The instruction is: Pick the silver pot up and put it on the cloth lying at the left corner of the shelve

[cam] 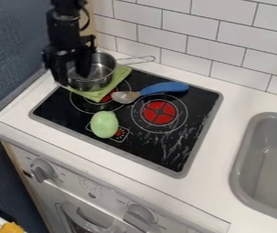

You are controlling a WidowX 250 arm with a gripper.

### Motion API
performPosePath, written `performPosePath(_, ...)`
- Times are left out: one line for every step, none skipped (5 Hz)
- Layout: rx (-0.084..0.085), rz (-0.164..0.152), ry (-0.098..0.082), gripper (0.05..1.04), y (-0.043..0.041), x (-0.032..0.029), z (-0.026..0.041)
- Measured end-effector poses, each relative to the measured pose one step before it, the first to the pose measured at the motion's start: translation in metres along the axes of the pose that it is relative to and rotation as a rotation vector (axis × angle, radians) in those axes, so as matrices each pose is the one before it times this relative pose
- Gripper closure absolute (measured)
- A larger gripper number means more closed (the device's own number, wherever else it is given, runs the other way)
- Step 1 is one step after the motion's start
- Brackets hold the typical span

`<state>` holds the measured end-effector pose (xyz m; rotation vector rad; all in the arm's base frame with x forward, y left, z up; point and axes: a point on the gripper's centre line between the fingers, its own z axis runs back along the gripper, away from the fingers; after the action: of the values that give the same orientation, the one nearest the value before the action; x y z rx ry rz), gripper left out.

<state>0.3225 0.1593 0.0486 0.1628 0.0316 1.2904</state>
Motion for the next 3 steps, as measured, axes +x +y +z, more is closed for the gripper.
performPosePath(-0.0065,-0.1304,-0.0711,0.075,-0.01172,-0.01095,0.01814)
performPosePath(-0.0391,-0.143,-0.0493,0.079,-0.01919,-0.02531,0.02422)
performPosePath(-0.0493,-0.1747,-0.0256,0.083,-0.02052,-0.0182,0.00867)
